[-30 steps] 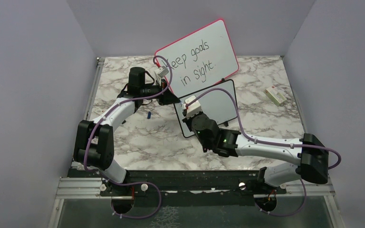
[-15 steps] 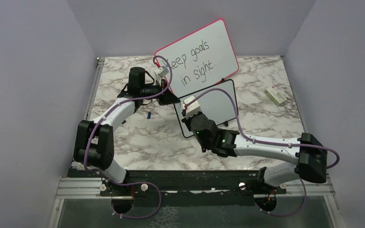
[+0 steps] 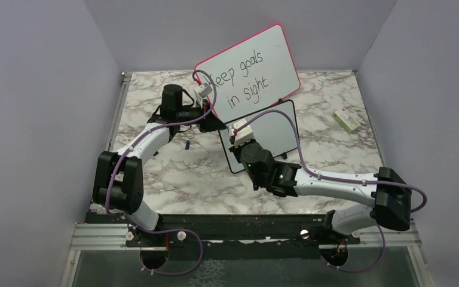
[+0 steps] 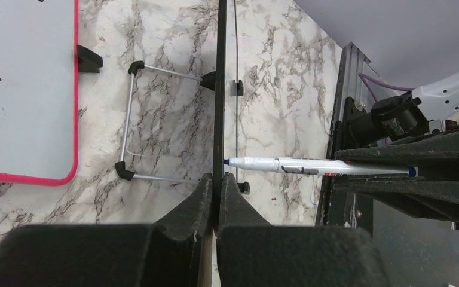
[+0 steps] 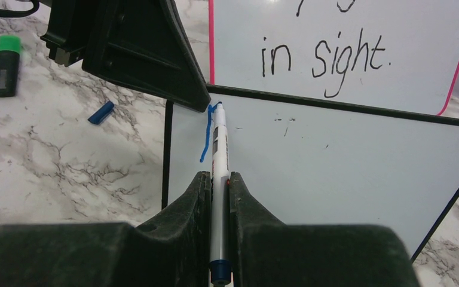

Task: Write a sentence on the whiteboard

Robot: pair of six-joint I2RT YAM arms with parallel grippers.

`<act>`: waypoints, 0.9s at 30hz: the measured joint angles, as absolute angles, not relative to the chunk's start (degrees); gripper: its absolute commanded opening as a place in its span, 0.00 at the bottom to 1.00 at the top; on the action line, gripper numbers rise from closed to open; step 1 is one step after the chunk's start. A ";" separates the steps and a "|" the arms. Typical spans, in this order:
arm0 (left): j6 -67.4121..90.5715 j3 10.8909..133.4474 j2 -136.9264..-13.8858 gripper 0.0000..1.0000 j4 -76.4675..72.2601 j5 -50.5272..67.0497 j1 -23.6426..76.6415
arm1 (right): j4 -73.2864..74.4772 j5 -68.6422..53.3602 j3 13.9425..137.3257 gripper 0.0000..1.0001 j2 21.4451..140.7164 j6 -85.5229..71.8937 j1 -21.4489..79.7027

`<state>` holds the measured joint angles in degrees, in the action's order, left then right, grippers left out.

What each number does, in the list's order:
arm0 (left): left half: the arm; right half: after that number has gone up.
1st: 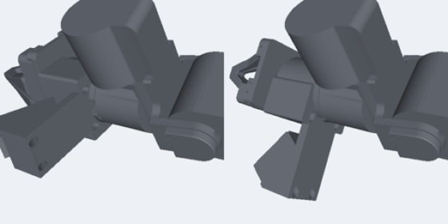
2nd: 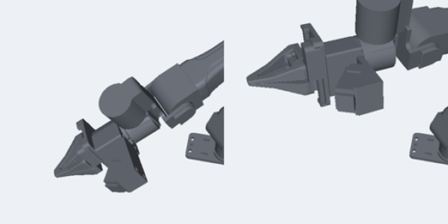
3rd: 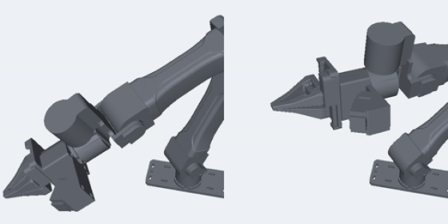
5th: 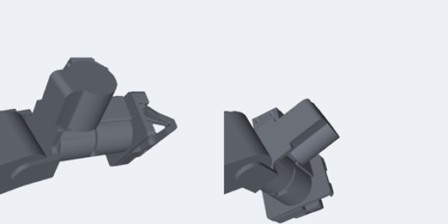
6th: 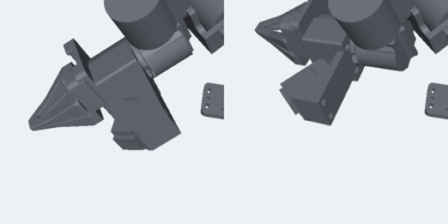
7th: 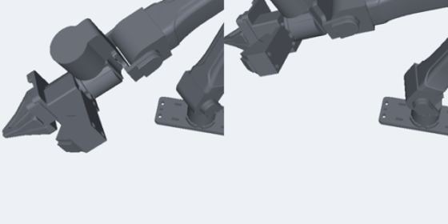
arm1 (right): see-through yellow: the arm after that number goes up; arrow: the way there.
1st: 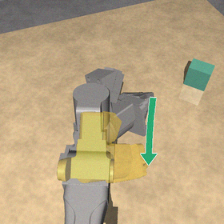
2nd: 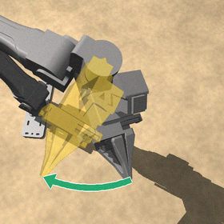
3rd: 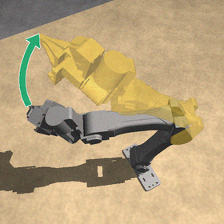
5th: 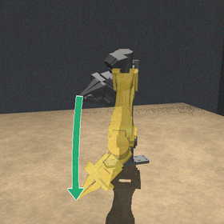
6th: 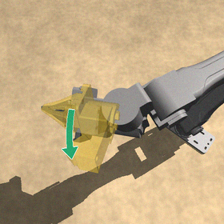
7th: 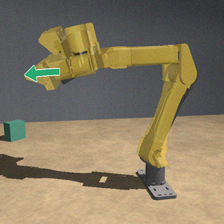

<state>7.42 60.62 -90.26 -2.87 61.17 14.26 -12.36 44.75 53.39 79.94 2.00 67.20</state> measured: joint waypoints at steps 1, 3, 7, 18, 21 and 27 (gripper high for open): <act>7.42 60.62 -90.26 0.00 -2.87 61.17 14.26 | -12.36 44.77 53.39 0.01 79.94 2.00 67.16; 7.42 60.62 -90.26 0.00 -2.87 61.12 14.26 | -12.36 44.82 53.39 0.01 79.94 1.98 67.11; 7.44 60.62 -90.26 0.00 -2.87 61.10 14.26 | -12.19 45.01 53.39 0.01 79.94 1.54 67.11; 7.44 60.62 -90.26 0.00 -2.87 61.14 14.26 | -9.65 46.92 53.10 0.00 78.94 -0.99 66.57; 7.46 60.62 -90.26 0.00 -2.87 61.12 14.26 | -8.86 46.87 53.06 0.01 78.76 -1.76 66.52; 7.44 60.62 -90.26 0.00 -2.87 61.12 14.26 | -6.90 46.52 53.06 0.00 78.52 -3.22 66.52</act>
<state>7.44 60.62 -90.26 -2.87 61.12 14.26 -6.90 46.52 53.06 78.52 -3.22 66.52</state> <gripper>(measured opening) 0.021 0.157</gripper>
